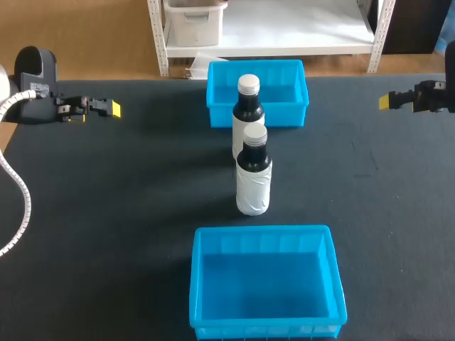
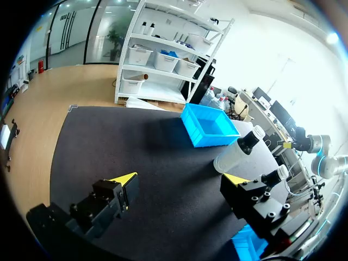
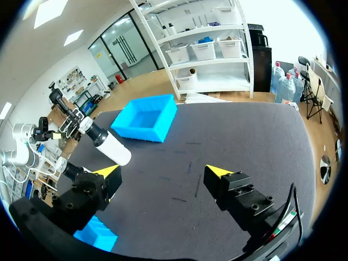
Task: Pick up the bottle, and place it in the far bin if it is heavy, or in the near bin if it is light.
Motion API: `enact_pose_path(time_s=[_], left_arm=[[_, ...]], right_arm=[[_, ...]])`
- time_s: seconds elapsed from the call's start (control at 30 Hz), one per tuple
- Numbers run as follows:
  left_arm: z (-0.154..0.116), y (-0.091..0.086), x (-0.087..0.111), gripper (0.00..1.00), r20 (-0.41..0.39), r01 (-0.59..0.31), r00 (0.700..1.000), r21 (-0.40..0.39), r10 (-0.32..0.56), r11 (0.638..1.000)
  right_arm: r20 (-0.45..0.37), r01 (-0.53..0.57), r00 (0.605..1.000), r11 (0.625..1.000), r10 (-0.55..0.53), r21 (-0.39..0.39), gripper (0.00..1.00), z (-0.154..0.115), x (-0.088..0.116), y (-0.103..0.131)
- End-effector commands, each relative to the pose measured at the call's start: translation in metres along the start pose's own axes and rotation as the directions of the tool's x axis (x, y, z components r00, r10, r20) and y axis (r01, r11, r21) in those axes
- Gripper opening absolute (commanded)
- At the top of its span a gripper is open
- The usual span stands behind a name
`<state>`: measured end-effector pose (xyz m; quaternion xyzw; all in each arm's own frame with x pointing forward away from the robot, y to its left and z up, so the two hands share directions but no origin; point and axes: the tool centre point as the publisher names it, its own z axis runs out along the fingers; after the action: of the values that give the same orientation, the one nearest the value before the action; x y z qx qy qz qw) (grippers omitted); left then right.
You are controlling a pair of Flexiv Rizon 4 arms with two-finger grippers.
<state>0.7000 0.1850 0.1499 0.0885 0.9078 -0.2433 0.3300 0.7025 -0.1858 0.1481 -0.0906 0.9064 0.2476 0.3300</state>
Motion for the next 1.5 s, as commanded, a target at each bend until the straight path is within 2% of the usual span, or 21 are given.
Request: enact_pose_path(time_s=[0.03,0.4,0.5,0.57,0.6,0.63,0.67,0.7,1.2,1.23,1.27,1.33,1.37,1.4,1.43,1.5], left_arm=[[0.0,0.0,0.0,1.0,0.0,0.0,1.0,0.0,0.0,1.0],[0.0,0.0,0.0,1.0,0.0,0.0,1.0,0.0,0.0,1.0],[0.0,0.0,0.0,1.0,0.0,0.0,1.0,0.0,0.0,1.0],[0.0,0.0,0.0,1.0,0.0,0.0,1.0,0.0,0.0,1.0],[0.0,0.0,0.0,1.0,0.0,0.0,1.0,0.0,0.0,1.0],[0.0,0.0,0.0,1.0,0.0,0.0,1.0,0.0,0.0,1.0],[0.0,0.0,0.0,1.0,0.0,0.0,1.0,0.0,0.0,1.0],[0.0,0.0,0.0,1.0,0.0,0.0,1.0,0.0,0.0,1.0],[0.0,0.0,0.0,1.0,0.0,0.0,1.0,0.0,0.0,1.0],[0.0,0.0,0.0,1.0,0.0,0.0,1.0,0.0,0.0,1.0],[0.0,0.0,0.0,1.0,0.0,0.0,1.0,0.0,0.0,1.0],[0.0,0.0,0.0,1.0,0.0,0.0,1.0,0.0,0.0,1.0],[0.0,0.0,0.0,1.0,0.0,0.0,1.0,0.0,0.0,1.0],[0.0,0.0,0.0,1.0,0.0,0.0,1.0,0.0,0.0,1.0],[0.0,0.0,0.0,1.0,0.0,0.0,1.0,0.0,0.0,1.0],[0.0,0.0,0.0,1.0,0.0,0.0,1.0,0.0,0.0,1.0]], right_arm=[[0.0,-0.001,1.0,1.0,0.001,0.007,1.0,-0.001,0.0,0.001],[0.0,-0.001,1.0,1.0,0.001,0.007,1.0,-0.001,0.0,0.001],[-0.038,0.161,0.986,0.985,-0.163,-0.058,1.0,-0.003,-0.008,-0.001],[-0.064,0.282,0.953,0.943,-0.297,-0.175,1.0,-0.007,-0.015,-0.001],[-0.084,0.359,0.916,0.894,-0.393,-0.268,1.0,-0.009,-0.018,-0.001],[-0.108,0.438,0.852,0.812,-0.512,-0.386,1.0,-0.012,-0.018,0.002],[-0.107,0.493,0.777,0.707,-0.62,-0.507,1.0,-0.017,-0.017,0.006],[-0.111,0.516,0.706,0.615,-0.699,-0.596,1.0,-0.022,-0.015,0.008],[-0.111,0.516,0.706,0.615,-0.699,-0.596,1.0,-0.022,-0.015,0.008],[-0.076,0.552,0.683,0.582,-0.727,-0.597,1.0,-0.02,-0.013,0.014],[-0.067,0.581,0.661,0.566,-0.747,-0.585,1.0,-0.018,-0.012,0.021],[-0.002,0.623,0.633,0.511,-0.774,-0.592,1.0,-0.015,-0.007,0.035],[0.007,0.634,0.627,0.505,-0.779,-0.586,1.0,-0.013,-0.005,0.042],[0.038,0.651,0.611,0.475,-0.791,-0.592,1.0,-0.012,-0.002,0.05],[0.053,0.662,0.602,0.46,-0.797,-0.592,1.0,-0.011,0.001,0.057],[0.086,0.665,0.61,0.451,-0.787,-0.595,1.0,-0.006,0.007,0.069]])
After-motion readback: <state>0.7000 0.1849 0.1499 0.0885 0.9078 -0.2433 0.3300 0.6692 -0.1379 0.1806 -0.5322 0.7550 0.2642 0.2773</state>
